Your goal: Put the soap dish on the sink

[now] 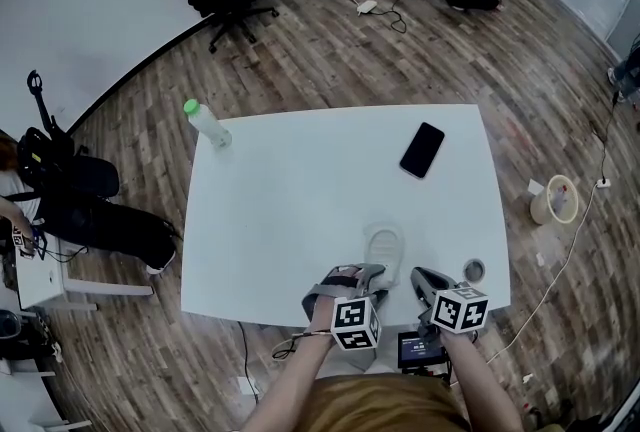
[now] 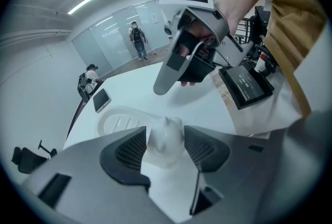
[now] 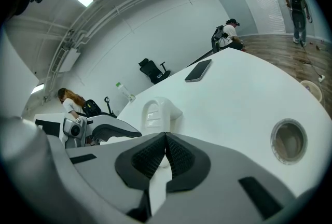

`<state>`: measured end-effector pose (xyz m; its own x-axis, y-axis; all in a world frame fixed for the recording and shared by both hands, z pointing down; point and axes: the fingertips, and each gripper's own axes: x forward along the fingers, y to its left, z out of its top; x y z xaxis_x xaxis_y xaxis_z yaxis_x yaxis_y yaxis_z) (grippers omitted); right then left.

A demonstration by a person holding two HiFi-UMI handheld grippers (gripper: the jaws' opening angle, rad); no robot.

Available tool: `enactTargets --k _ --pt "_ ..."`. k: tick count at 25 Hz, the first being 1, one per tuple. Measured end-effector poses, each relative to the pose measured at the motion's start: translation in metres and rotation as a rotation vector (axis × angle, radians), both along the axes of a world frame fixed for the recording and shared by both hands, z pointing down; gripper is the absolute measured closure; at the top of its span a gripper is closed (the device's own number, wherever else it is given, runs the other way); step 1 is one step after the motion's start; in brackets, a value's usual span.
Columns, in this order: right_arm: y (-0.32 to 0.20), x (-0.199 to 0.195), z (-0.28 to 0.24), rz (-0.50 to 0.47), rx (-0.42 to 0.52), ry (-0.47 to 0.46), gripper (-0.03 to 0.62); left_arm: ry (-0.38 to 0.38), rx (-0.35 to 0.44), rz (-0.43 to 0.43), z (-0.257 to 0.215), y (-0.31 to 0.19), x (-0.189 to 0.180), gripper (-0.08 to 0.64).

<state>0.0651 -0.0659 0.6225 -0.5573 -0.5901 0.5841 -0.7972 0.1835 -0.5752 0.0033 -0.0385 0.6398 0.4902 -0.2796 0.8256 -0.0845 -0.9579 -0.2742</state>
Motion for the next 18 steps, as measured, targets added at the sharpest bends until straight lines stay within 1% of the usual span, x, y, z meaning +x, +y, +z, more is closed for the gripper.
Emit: enactTargets --k 4,8,12,13,15,16,18 --pt "0.003 0.002 -0.002 -0.002 0.004 -0.004 0.583 0.052 0.013 -0.032 -0.011 -0.003 0.004 0.33" --pt "0.006 -0.001 -0.007 -0.007 0.025 -0.017 0.583 0.145 0.057 -0.103 -0.026 -0.008 0.0 0.331" --pt "0.007 0.0 -0.015 -0.005 0.061 -0.036 0.583 0.223 0.08 -0.168 -0.04 -0.008 -0.002 0.339" --pt "0.006 0.0 -0.02 -0.008 0.082 -0.042 0.583 0.239 0.1 -0.191 -0.046 -0.01 -0.003 0.363" --pt "0.004 0.001 -0.03 -0.019 0.129 -0.047 0.583 0.271 0.159 -0.256 -0.06 -0.017 -0.009 0.462" --pt "0.002 0.002 -0.034 -0.021 0.149 -0.041 0.583 0.29 0.186 -0.291 -0.067 -0.021 -0.012 0.499" --pt "-0.002 0.005 -0.041 -0.02 0.179 -0.017 0.583 0.328 0.22 -0.355 -0.079 -0.03 -0.019 0.543"
